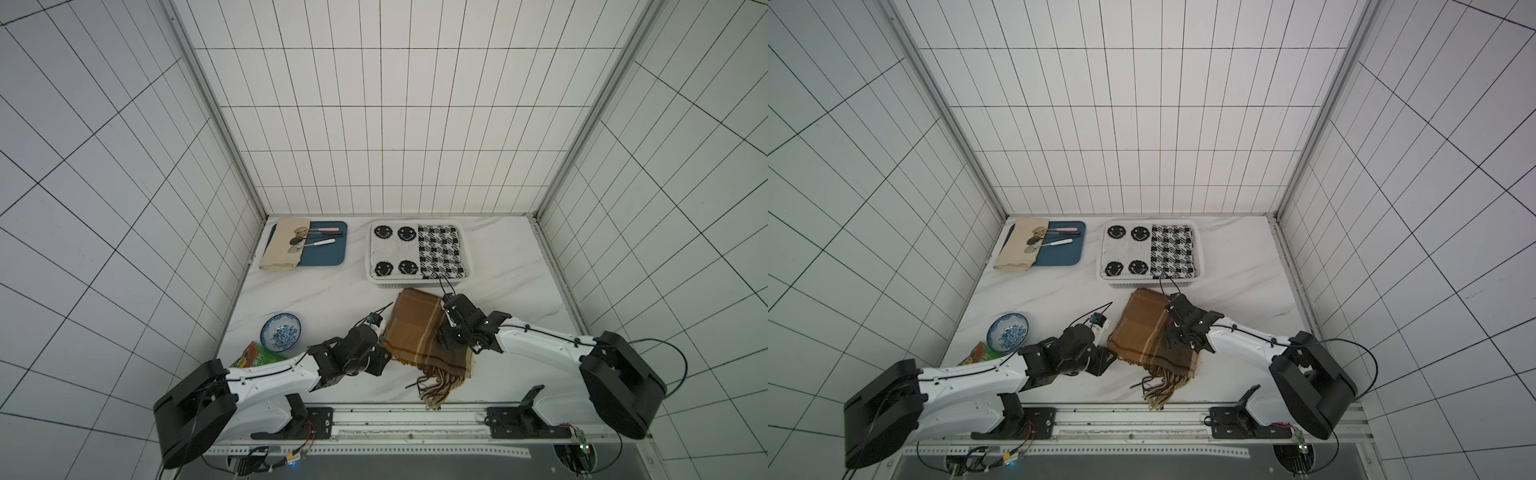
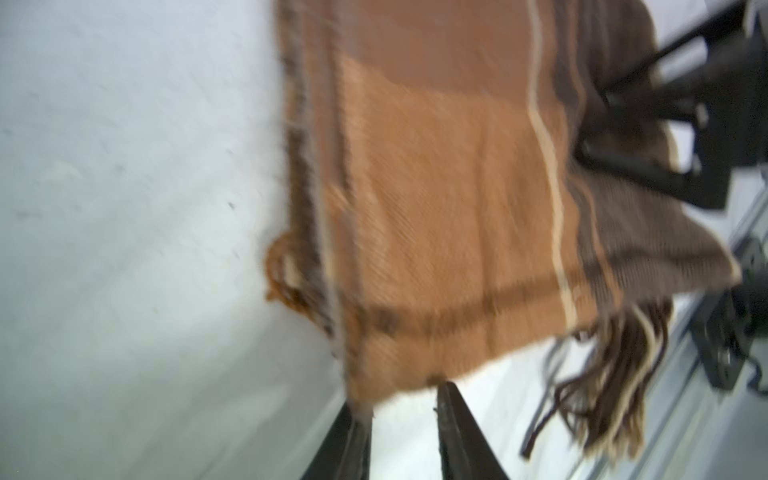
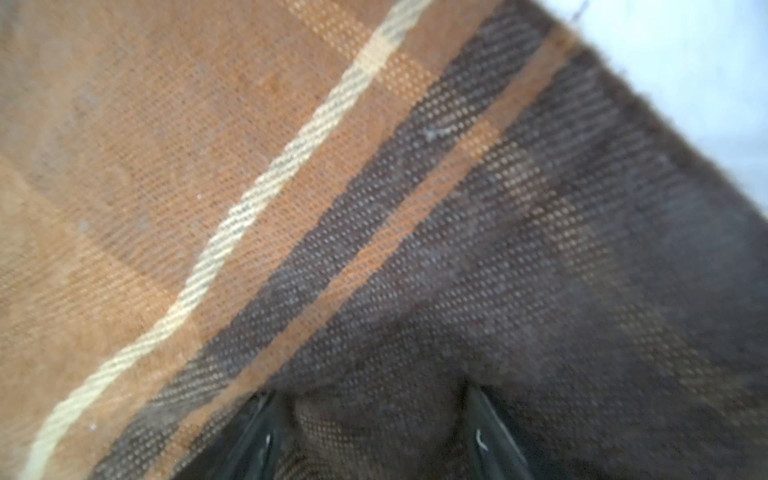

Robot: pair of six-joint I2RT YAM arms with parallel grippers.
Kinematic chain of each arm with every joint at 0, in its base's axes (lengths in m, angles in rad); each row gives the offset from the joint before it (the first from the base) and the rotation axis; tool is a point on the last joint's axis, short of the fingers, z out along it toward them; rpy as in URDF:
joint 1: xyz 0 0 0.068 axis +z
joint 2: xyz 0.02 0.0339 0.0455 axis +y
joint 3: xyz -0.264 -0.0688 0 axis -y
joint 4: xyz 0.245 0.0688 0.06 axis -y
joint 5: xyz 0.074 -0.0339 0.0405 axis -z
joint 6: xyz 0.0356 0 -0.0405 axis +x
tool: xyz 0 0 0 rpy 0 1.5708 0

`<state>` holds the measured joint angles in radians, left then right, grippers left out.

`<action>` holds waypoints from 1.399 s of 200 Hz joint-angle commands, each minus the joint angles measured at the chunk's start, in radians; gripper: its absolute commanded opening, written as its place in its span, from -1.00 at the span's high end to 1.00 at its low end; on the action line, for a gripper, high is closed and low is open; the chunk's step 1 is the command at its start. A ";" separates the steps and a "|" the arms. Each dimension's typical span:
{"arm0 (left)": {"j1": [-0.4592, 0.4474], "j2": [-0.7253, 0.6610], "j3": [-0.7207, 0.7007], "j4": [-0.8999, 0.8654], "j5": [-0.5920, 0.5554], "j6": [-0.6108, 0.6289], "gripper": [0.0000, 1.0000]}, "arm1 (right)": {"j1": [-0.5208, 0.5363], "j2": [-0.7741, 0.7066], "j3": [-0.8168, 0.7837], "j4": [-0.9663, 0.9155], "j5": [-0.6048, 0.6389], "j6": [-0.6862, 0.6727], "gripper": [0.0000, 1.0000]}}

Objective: Put the folded scarf in the basket
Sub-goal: Adjust the scarf at the center of the board.

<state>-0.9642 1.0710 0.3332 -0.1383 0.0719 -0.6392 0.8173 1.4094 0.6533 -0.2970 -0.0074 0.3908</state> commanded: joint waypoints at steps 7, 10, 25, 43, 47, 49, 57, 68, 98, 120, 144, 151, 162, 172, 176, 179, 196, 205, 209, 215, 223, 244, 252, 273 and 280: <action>-0.016 -0.131 0.005 -0.115 -0.043 -0.075 0.03 | -0.010 0.059 0.028 -0.023 -0.094 -0.072 -0.39; -0.016 -0.144 0.012 -0.130 -0.053 -0.077 -0.04 | -0.010 0.053 0.031 -0.026 -0.092 -0.070 -0.39; -0.016 -0.210 0.046 -0.173 -0.122 -0.046 -0.20 | -0.009 -0.009 0.019 -0.030 -0.086 -0.066 -0.39; -0.004 -0.254 0.091 -0.193 -0.255 0.031 -0.41 | -0.009 -0.133 -0.013 -0.049 -0.063 -0.044 -0.38; 0.004 -0.256 0.105 -0.197 -0.286 0.049 -0.44 | -0.010 -0.163 -0.020 -0.053 -0.056 -0.037 -0.38; 0.007 -0.255 0.113 -0.198 -0.298 0.057 -0.47 | -0.010 -0.179 -0.023 -0.057 -0.051 -0.033 -0.39; 0.037 -0.242 0.132 -0.184 -0.316 0.084 -0.55 | -0.009 -0.232 -0.038 -0.063 -0.036 -0.017 -0.41; 0.107 -0.192 0.144 -0.117 -0.259 0.115 -0.60 | -0.011 -0.297 -0.060 -0.075 -0.019 0.020 -0.46; 0.277 0.073 0.201 0.034 -0.109 0.119 -0.67 | -0.029 -0.347 -0.121 -0.037 -0.073 0.071 -0.70; 0.318 0.252 0.281 0.060 -0.022 0.165 -0.67 | -0.109 -0.351 -0.191 0.105 -0.233 0.091 -0.73; 0.308 0.312 0.258 0.185 0.071 0.162 -0.67 | -0.180 -0.406 -0.236 0.117 -0.243 0.125 -0.71; 0.307 0.320 0.254 0.206 0.083 0.162 -0.67 | -0.184 -0.429 -0.236 0.087 -0.213 0.141 -0.71; 0.308 0.340 0.256 0.229 0.089 0.162 -0.67 | -0.187 -0.462 -0.242 0.041 -0.176 0.168 -0.70; 0.308 0.363 0.268 0.235 0.096 0.160 -0.68 | -0.186 -0.494 -0.257 0.021 -0.153 0.199 -0.70; 0.307 0.377 0.273 0.237 0.098 0.159 -0.68 | -0.186 -0.504 -0.264 0.016 -0.142 0.216 -0.70; 0.307 0.387 0.278 0.238 0.101 0.159 -0.68 | -0.187 -0.511 -0.271 0.015 -0.131 0.226 -0.70; 0.306 0.445 0.300 0.240 0.136 0.155 -0.67 | -0.186 -0.544 -0.305 0.009 -0.109 0.262 -0.70; 0.305 0.471 0.308 0.234 0.150 0.149 -0.66 | -0.187 -0.549 -0.323 0.015 -0.115 0.274 -0.69; 0.305 0.479 0.311 0.229 0.149 0.148 -0.64 | -0.187 -0.550 -0.329 0.015 -0.120 0.278 -0.67; 0.303 0.490 0.313 0.230 0.150 0.148 -0.63 | -0.187 -0.549 -0.337 0.016 -0.125 0.279 -0.67; 0.302 0.507 0.314 0.234 0.158 0.142 -0.58 | -0.186 -0.548 -0.343 0.010 -0.131 0.280 -0.67; 0.289 0.545 0.333 0.202 0.169 0.141 -0.48 | -0.186 -0.548 -0.356 0.016 -0.129 0.292 -0.67; 0.288 0.559 0.341 0.190 0.188 0.136 -0.37 | -0.187 -0.543 -0.367 0.034 -0.128 0.296 -0.68; 0.272 0.560 0.329 0.156 0.203 0.127 -0.15 | -0.186 -0.492 -0.370 0.069 -0.154 0.295 -0.68; 0.263 0.542 0.311 0.148 0.204 0.119 -0.08 | -0.187 -0.464 -0.368 0.081 -0.173 0.291 -0.69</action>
<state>-0.6773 1.6161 0.6651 0.0673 0.2371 -0.5068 0.6384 0.8898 0.3080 -0.2604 -0.1535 0.6689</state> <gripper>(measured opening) 0.582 0.842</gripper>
